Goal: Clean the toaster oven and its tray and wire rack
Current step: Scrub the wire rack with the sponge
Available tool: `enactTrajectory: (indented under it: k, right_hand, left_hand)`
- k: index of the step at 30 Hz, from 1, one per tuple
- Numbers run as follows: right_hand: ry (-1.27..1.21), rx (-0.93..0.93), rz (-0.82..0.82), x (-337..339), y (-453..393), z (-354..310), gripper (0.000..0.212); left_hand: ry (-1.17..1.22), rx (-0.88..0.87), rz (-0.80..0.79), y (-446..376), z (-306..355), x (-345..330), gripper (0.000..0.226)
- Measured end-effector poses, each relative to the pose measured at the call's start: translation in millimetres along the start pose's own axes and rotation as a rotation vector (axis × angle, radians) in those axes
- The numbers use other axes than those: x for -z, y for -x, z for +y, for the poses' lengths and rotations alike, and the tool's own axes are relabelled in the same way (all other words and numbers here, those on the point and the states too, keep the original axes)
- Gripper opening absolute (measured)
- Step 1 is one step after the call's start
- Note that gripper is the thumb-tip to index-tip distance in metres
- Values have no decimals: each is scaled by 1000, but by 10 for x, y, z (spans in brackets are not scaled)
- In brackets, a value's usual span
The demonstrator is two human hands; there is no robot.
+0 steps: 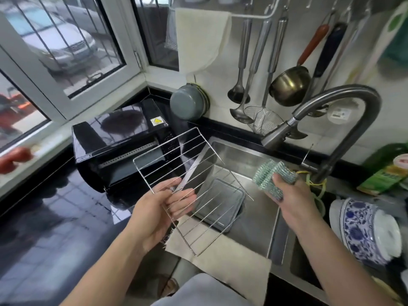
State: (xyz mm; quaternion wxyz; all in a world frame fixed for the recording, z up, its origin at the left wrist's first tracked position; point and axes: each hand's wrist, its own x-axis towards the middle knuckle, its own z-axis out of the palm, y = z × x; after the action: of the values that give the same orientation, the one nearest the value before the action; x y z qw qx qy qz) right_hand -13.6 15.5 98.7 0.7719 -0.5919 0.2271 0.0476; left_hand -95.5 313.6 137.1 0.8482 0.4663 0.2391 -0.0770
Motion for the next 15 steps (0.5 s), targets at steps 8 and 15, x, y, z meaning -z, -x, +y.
enactTrajectory:
  k: [8,15]
  right_hand:
    - [20,449,-463,-338,639,-88,63]
    - [1084,717,-566,-915,791,234,74]
  left_hand:
    - [97,14,3,-52,-37,97,47]
    - [39,48,-28,29,-247,-237,39]
